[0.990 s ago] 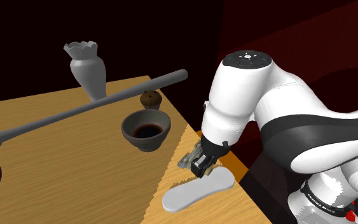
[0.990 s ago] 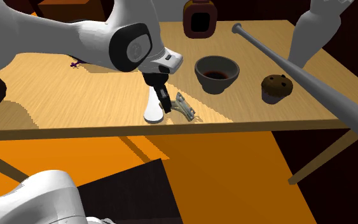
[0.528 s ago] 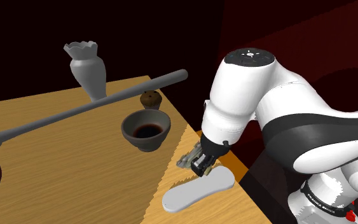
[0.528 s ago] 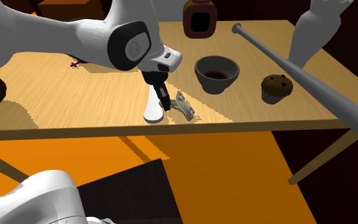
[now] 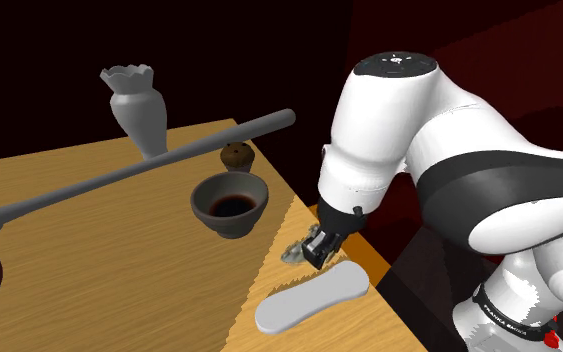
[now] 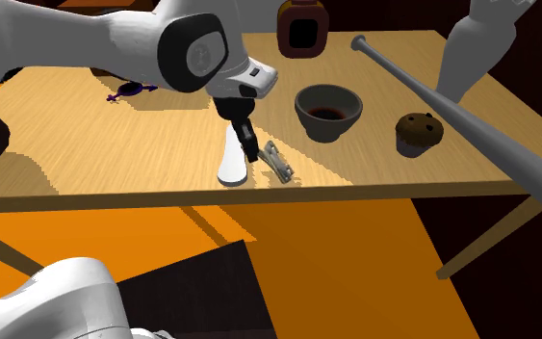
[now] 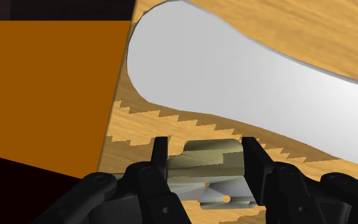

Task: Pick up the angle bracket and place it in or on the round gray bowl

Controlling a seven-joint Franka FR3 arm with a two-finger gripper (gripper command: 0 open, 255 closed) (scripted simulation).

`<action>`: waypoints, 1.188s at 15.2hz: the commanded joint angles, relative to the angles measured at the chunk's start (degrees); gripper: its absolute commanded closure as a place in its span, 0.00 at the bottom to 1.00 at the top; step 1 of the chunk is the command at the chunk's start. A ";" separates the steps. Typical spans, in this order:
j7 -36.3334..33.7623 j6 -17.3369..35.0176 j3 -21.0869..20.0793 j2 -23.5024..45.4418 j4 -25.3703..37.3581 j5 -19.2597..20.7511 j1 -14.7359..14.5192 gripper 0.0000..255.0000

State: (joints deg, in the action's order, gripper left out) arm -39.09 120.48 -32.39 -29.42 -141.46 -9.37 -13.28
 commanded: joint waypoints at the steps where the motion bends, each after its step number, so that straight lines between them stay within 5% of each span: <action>1: 0.13 -1.62 0.35 -0.47 1.13 0.03 -0.05 1.00; 18: 1.33 -14.97 3.25 -2.29 12.70 1.10 0.40 1.00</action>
State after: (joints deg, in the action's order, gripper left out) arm -37.75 106.31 -29.22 -31.78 -129.62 -8.38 -12.94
